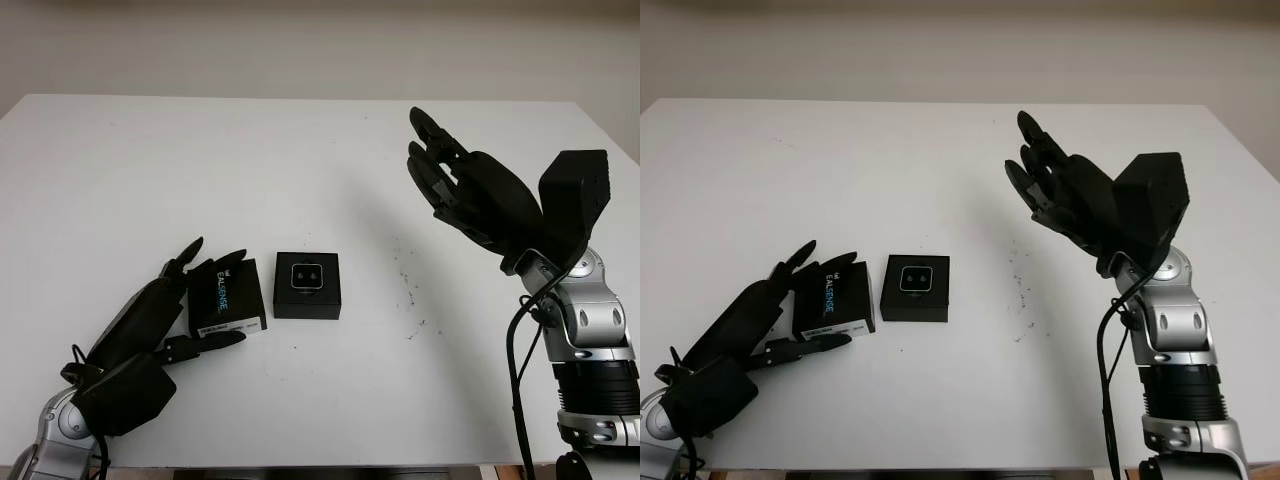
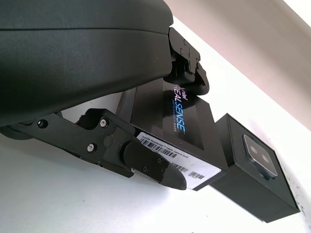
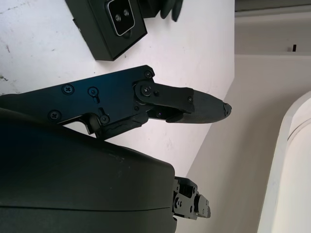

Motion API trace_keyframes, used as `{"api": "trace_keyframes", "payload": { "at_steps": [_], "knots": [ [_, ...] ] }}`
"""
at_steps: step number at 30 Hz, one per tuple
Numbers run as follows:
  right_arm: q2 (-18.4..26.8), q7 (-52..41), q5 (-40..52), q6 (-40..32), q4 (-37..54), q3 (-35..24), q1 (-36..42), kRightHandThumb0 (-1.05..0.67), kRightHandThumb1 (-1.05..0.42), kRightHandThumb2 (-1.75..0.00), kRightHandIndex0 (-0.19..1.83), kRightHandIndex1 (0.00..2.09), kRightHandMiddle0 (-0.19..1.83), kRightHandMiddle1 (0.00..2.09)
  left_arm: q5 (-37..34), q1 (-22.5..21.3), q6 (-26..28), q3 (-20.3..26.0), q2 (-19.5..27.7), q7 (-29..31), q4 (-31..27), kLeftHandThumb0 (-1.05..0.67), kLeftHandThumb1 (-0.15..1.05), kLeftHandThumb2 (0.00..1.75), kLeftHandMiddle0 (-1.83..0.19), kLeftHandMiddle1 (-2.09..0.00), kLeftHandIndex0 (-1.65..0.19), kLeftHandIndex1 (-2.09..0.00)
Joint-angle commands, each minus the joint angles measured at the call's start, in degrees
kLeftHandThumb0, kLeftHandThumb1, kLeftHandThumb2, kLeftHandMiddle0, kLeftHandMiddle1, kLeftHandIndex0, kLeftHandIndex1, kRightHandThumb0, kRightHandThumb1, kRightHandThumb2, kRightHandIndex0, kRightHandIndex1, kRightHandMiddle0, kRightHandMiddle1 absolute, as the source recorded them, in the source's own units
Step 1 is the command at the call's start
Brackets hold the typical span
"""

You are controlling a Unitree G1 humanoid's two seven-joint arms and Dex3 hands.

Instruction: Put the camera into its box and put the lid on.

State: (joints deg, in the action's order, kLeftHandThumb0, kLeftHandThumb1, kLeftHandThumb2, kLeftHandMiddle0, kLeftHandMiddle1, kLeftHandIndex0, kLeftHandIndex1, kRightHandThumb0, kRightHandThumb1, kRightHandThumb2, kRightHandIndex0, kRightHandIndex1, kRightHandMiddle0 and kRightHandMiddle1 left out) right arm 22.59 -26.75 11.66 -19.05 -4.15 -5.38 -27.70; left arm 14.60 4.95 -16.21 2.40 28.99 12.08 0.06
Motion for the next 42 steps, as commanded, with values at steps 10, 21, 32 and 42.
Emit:
{"api": "trace_keyframes", "payload": {
  "at_steps": [10,21,32,42],
  "knots": [
    [-0.53,1.18,0.97,-1.51,1.02,-0.39,-0.84,-0.55,-1.05,-0.54,-0.19,0.0,-0.19,0.0,-0.56,-0.73,1.62,-1.24,0.64,3.67,0.25,-0.09,0.97,0.05,-0.33,-1.26,-0.36,-1.28],
    [-0.7,1.87,1.04,-2.79,1.19,-0.31,-0.82,-0.55,-1.05,-0.53,-0.19,0.01,-0.19,0.0,-0.31,-0.4,7.97,1.07,1.79,4.86,-6.13,-0.11,0.94,0.05,-0.29,-1.42,-0.33,-1.43],
    [-1.43,2.99,0.45,-2.02,1.4,0.21,0.22,-0.56,-1.05,-0.52,-0.17,0.03,-0.17,0.03,-5.71,-2.65,10.45,11.48,0.98,-1.74,-8.63,-0.08,0.92,0.05,-0.32,-1.31,-0.35,-1.42],
    [-1.7,2.11,0.82,-1.82,0.95,0.18,0.29,-0.56,-1.05,-0.53,-0.19,0.02,-0.19,0.01,-12.86,-8.9,15.4,15.04,3.22,1.79,-10.87,-0.1,0.91,0.05,-0.33,-1.41,-0.36,-1.5]
  ]
}}
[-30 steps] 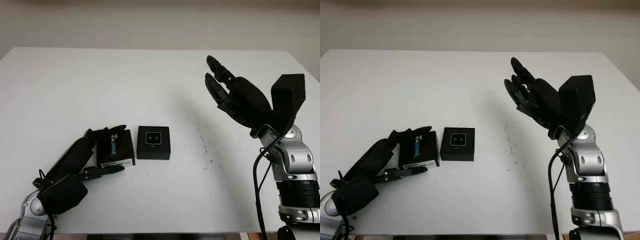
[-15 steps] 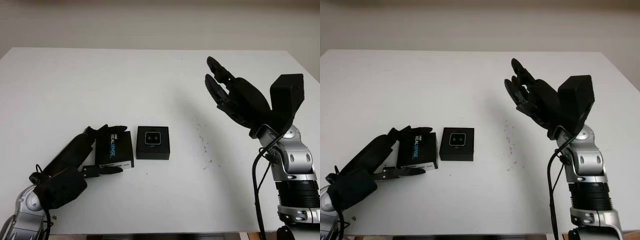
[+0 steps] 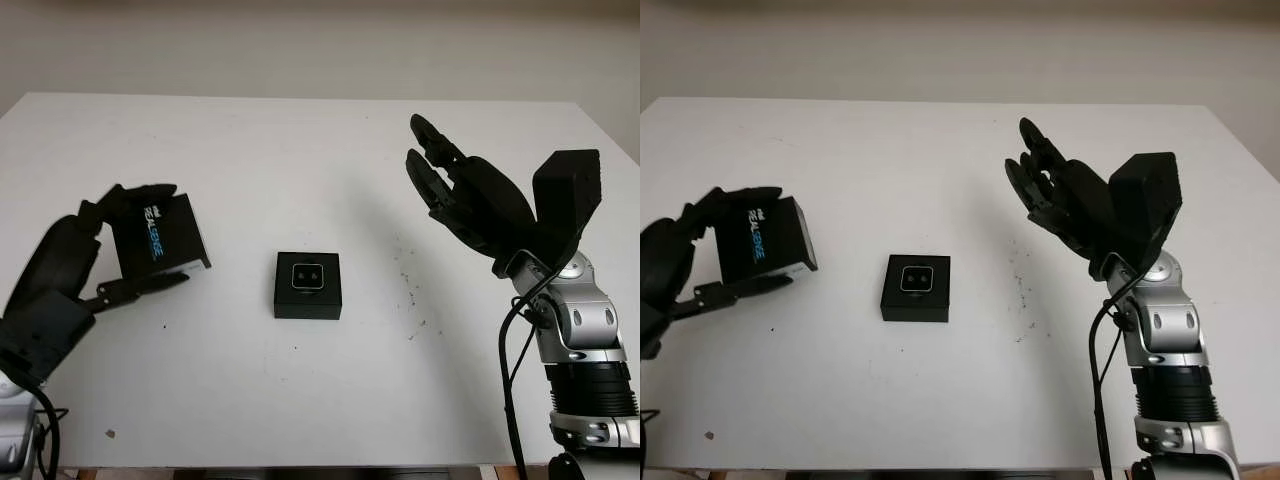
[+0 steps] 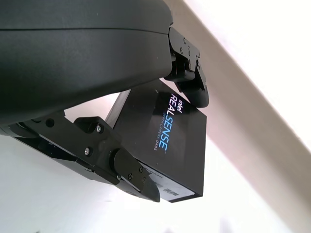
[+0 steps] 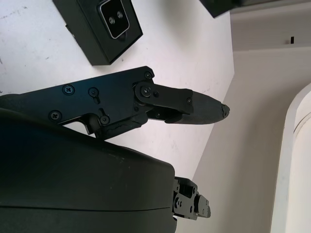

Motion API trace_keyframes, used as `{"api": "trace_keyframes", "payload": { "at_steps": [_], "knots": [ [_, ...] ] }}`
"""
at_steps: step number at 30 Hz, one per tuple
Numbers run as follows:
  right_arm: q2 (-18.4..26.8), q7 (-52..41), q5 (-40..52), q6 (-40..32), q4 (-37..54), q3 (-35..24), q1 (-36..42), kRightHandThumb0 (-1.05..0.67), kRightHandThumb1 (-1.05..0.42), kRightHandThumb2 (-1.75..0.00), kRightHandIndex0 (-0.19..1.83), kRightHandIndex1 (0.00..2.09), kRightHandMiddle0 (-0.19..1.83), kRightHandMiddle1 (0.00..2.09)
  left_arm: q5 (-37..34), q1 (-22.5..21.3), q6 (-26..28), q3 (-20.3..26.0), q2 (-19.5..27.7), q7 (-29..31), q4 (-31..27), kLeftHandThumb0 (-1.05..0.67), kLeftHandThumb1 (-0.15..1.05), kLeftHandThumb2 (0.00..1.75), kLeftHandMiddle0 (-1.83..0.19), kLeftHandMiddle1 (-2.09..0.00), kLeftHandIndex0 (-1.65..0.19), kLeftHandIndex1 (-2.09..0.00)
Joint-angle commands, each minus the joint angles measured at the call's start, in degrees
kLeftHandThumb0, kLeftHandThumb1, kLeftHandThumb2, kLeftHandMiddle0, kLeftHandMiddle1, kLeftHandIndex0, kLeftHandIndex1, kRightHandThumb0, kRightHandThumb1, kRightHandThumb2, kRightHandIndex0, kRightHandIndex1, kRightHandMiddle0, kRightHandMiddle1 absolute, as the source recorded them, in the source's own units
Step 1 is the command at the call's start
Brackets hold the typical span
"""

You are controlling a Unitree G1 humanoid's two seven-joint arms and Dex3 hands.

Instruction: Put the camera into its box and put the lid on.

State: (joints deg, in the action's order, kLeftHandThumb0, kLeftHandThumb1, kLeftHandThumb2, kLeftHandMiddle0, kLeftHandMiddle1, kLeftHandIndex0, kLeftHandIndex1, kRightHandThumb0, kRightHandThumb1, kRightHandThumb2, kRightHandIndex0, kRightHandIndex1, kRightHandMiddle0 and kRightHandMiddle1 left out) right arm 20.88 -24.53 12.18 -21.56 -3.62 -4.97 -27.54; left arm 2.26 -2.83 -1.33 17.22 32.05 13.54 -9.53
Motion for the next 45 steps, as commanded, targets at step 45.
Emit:
{"api": "trace_keyframes", "payload": {
  "at_steps": [45],
  "knots": [
    [-1.77,4.39,0.98,1.32,-1.16,-1.94,-0.27,-0.62,-1.05,-0.55,-0.17,0.06,-0.18,0.04,0.38,-17.66,0.91,-20.7,-7.12,14.16,9.15,-0.14,0.91,0.06,-0.32,-1.53,-0.32,-1.57]
  ]
}}
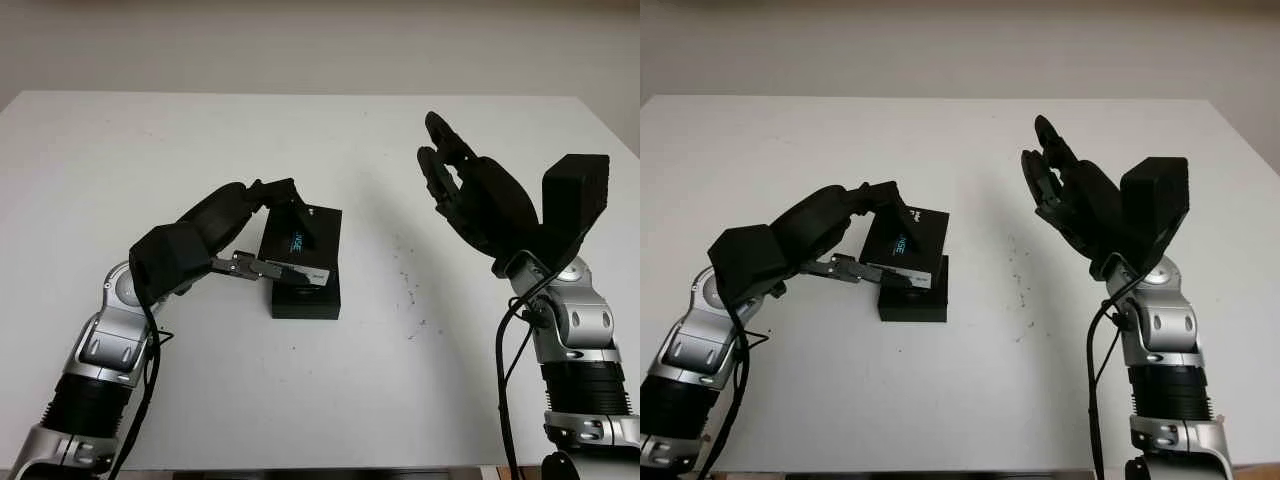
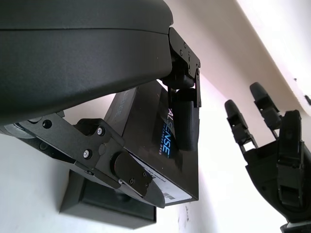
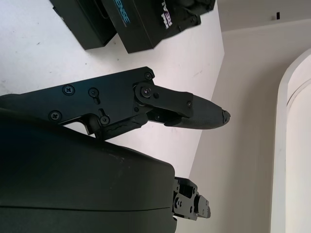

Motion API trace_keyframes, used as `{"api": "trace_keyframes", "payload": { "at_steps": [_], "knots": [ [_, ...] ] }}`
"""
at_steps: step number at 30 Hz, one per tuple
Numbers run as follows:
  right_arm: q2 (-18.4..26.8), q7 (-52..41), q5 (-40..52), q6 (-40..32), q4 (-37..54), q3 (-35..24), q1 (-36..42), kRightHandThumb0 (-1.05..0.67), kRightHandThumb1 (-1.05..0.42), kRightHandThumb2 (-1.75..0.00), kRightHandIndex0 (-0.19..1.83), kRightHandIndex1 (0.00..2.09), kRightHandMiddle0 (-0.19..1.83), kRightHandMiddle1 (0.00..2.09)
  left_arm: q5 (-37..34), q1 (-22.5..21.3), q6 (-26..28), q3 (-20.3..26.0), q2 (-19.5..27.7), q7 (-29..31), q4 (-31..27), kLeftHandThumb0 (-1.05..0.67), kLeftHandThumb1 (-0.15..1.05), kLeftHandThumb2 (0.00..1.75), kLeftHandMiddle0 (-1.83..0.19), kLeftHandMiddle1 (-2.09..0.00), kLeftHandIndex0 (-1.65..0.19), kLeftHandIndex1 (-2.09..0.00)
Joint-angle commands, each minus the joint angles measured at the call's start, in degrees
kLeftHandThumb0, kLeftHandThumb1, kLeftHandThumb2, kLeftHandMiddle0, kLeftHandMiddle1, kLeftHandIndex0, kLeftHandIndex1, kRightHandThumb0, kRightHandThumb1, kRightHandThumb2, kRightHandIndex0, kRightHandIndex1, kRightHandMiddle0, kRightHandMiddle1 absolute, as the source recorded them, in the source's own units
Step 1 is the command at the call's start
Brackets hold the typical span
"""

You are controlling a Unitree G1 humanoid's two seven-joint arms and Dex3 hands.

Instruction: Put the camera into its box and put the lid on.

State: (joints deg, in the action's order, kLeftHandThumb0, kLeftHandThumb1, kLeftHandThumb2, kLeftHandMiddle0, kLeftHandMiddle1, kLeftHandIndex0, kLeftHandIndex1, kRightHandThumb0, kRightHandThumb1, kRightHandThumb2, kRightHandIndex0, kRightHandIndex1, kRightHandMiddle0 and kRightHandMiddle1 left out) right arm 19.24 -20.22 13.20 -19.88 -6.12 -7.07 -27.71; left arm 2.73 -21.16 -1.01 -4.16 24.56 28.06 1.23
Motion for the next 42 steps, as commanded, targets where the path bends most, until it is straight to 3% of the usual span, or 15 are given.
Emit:
{"api": "trace_keyframes", "payload": {
  "at_steps": [1,11,17,30,42],
  "knots": [
    [-0.09,-0.02,0.01,-0.44,1.36,0.2,-0.09,-0.61,-1.05,-0.56,-0.17,0.05,-0.19,0.04,-0.13,1.19,1.02,0.83,0.49,-0.39,-2.31,-0.15,0.91,0.06,-0.32,-1.54,-0.31,-1.57],
    [-0.17,-0.39,0.0,-0.76,1.69,0.42,0.01,-0.61,-1.05,-0.56,-0.19,0.05,-0.19,0.01,-1.01,5.45,4.15,2.08,0.55,-0.64,-6.29,-0.11,0.92,0.06,-0.35,-1.47,-0.32,-1.54],
    [-0.02,-0.66,0.45,-1.4,2.15,0.14,0.35,-0.62,-1.05,-0.54,-0.19,0.05,-0.19,0.01,-1.88,6.75,1.82,2.59,-0.63,-1.62,-5.7,-0.09,0.93,0.06,-0.34,-1.47,-0.32,-1.55],
    [-0.25,-0.17,0.33,-1.47,2.14,0.23,0.41,-0.64,-1.05,-0.52,-0.17,0.06,-0.19,0.04,-2.15,5.71,-4.37,2.64,-2.74,-4.33,-0.92,-0.07,0.92,0.05,-0.31,-1.49,-0.31,-1.56],
    [-0.16,-0.3,0.41,-1.46,2.18,0.11,0.23,-0.62,-1.05,-0.55,-0.19,0.05,-0.19,0.01,-0.66,4.81,-6.15,1.52,-4.27,-5.27,0.89,-0.12,0.91,0.05,-0.33,-1.49,-0.34,-1.54]
  ]
}}
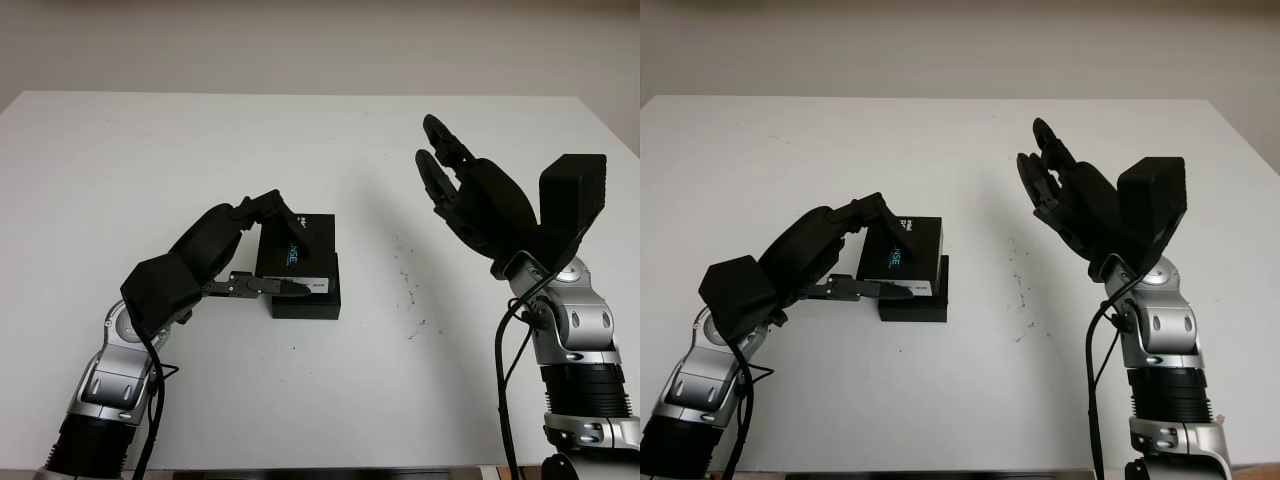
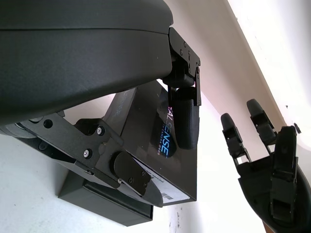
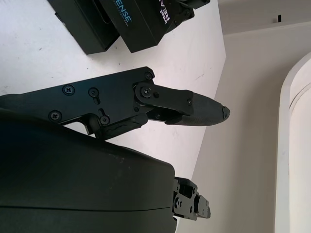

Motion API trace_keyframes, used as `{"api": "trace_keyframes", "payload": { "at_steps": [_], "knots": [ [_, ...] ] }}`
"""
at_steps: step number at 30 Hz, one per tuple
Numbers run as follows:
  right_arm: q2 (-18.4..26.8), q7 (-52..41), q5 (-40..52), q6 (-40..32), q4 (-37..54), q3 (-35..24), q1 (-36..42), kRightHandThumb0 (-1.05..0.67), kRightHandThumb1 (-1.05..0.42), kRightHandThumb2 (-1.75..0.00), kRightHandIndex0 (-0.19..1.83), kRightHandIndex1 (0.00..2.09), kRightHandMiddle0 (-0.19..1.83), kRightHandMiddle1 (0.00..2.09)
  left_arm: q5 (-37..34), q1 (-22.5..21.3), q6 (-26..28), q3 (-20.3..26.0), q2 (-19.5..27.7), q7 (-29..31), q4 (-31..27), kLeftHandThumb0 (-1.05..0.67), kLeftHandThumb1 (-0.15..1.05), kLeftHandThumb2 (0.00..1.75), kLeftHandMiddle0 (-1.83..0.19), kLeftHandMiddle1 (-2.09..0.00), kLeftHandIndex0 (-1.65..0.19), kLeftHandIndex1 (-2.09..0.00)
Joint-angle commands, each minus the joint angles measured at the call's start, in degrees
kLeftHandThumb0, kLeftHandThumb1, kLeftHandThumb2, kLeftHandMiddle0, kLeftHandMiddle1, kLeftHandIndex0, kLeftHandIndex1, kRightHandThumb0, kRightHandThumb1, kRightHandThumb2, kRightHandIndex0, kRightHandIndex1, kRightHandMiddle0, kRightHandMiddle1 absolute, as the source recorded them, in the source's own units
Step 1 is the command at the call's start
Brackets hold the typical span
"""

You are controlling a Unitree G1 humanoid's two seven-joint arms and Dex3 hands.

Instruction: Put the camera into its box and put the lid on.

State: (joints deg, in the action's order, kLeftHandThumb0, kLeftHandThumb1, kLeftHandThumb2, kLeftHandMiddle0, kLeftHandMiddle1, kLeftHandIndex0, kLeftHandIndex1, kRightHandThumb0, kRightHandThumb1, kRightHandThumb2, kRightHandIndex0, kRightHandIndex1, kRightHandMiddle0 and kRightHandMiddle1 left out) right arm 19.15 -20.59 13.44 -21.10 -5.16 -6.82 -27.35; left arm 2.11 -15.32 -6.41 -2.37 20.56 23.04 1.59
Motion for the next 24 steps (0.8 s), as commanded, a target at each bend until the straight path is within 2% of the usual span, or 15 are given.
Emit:
{"api": "trace_keyframes", "payload": {
  "at_steps": [1,15,24],
  "knots": [
    [-0.09,0.13,0.13,-0.19,1.22,-0.14,-0.12,-0.62,-1.05,-0.54,-0.19,0.05,-0.19,0.01,-0.14,-1.08,-0.87,-0.25,-0.46,-0.24,0.66,-0.12,0.91,0.05,-0.33,-1.49,-0.34,-1.54],
    [-0.48,0.92,0.51,-0.69,1.4,-0.25,-0.03,-0.62,-1.05,-0.54,-0.18,0.05,-0.19,0.03,-0.02,-0.84,2.41,-1.24,-0.83,0.08,-0.77,-0.12,0.9,0.05,-0.36,-1.48,-0.36,-1.54],
    [-0.75,1.03,0.5,-0.79,1.77,-0.24,0.21,-0.63,-1.05,-0.53,-0.18,0.05,-0.19,0.03,-0.74,0.28,2.21,-1.56,-1.22,0.39,-0.7,-0.12,0.91,0.05,-0.35,-1.48,-0.35,-1.56]
  ]
}}
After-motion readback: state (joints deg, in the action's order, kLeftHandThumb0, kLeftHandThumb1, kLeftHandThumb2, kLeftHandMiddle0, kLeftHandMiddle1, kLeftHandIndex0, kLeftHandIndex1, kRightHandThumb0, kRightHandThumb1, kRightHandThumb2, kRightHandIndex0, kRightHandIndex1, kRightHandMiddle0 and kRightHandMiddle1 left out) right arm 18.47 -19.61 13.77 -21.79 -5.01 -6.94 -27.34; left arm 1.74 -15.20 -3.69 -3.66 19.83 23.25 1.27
